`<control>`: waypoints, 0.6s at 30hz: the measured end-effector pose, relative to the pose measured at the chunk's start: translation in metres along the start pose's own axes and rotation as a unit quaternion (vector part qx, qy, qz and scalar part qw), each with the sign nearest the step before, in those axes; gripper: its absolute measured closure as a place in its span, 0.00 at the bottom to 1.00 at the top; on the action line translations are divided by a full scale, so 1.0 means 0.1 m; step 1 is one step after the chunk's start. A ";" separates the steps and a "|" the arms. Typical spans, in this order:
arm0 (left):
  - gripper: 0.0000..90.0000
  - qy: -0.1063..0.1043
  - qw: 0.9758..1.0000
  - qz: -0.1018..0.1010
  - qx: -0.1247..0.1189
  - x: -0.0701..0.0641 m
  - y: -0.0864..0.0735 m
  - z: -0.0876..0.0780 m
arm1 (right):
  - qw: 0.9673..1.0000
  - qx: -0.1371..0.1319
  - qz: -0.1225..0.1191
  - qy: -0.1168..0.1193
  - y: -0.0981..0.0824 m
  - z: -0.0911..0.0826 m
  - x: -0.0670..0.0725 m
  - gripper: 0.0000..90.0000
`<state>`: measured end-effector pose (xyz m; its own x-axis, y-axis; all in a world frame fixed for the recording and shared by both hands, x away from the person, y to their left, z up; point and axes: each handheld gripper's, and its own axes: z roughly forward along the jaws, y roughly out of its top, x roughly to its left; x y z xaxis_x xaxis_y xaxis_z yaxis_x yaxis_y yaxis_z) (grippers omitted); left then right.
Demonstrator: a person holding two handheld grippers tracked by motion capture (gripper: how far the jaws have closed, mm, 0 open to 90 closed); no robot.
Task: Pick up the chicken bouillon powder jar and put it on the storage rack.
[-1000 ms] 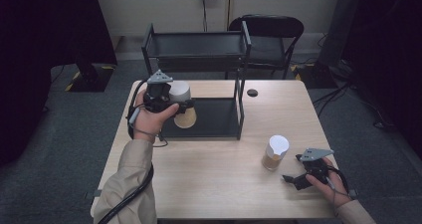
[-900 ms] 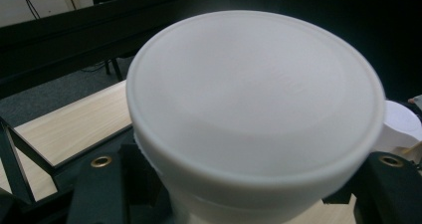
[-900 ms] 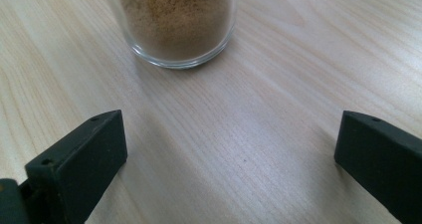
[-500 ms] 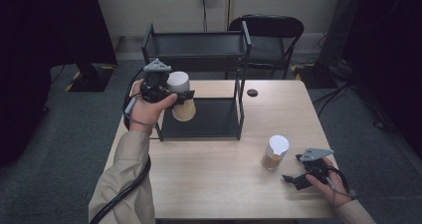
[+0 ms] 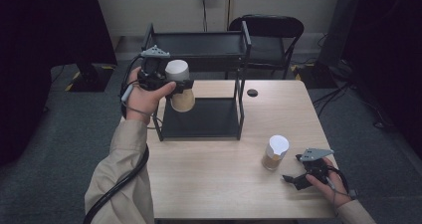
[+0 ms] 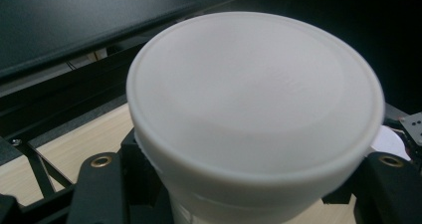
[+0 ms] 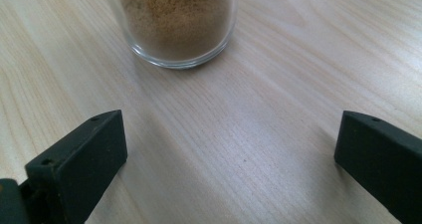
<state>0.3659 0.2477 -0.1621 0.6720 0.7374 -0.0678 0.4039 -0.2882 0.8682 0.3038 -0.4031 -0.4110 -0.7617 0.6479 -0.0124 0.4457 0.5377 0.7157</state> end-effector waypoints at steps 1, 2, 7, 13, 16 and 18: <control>0.39 0.001 1.000 -0.001 0.001 0.00 0.04 -0.02 | 1.000 0.000 0.000 0.000 0.00 0.00 0.00 0.00; 0.39 0.001 1.000 0.001 0.001 0.00 0.06 -0.03 | 1.000 0.000 0.000 0.000 0.00 0.00 0.00 0.00; 0.39 0.002 1.000 0.002 -0.006 0.00 0.13 -0.07 | 1.000 0.000 0.000 0.000 0.00 0.00 0.00 0.00; 0.39 0.000 1.000 0.005 -0.009 0.03 0.26 -0.14 | 1.000 0.000 0.000 0.001 0.00 0.00 -0.01 0.00; 0.39 -0.001 1.000 0.007 -0.010 0.04 0.31 -0.16 | 1.000 0.000 0.000 0.001 0.00 0.00 -0.01 0.00; 0.39 0.000 1.000 0.005 -0.012 0.04 0.32 -0.17 | 1.000 0.000 -0.001 0.001 0.00 0.00 -0.01 0.00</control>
<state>0.3711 0.2512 -0.1259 0.6755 0.7350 -0.0587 0.3826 -0.2813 0.8800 0.3043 -0.4035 -0.4110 -0.7630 0.6463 -0.0118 0.4450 0.5385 0.7156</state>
